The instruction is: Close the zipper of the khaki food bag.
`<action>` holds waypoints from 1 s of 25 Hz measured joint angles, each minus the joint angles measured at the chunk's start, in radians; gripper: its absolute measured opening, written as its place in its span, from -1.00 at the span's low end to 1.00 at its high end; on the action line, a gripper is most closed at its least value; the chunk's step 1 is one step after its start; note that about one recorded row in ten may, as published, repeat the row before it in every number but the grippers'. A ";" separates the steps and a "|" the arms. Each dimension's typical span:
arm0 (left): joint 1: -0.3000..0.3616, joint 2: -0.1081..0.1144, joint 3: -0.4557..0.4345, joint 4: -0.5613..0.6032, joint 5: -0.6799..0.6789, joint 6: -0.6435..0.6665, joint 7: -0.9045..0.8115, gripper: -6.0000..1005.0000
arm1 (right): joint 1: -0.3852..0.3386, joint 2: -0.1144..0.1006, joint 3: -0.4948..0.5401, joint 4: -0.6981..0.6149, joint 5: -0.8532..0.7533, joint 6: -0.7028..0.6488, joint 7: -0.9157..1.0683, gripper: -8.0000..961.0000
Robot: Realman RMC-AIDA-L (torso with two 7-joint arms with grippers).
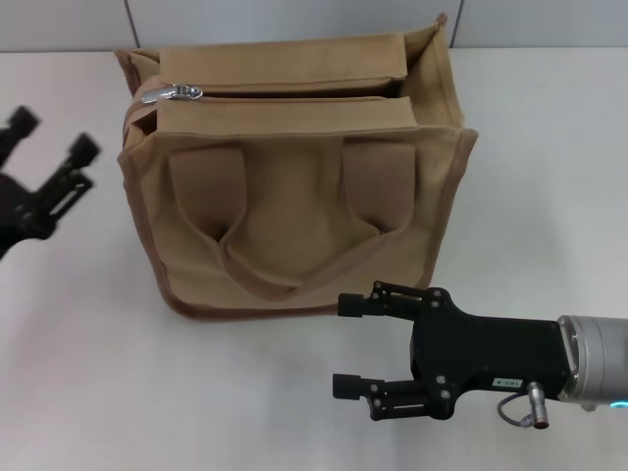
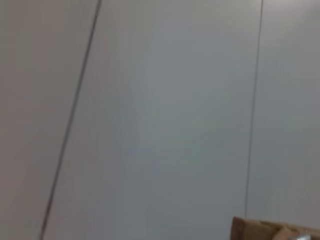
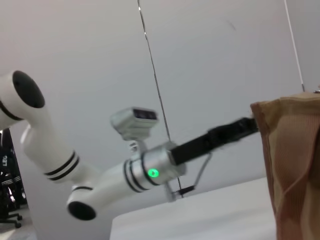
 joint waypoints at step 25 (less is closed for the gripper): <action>-0.127 -0.007 0.114 -0.012 -0.087 -0.083 -0.045 0.40 | 0.006 0.001 0.010 0.006 0.016 0.042 -0.025 0.70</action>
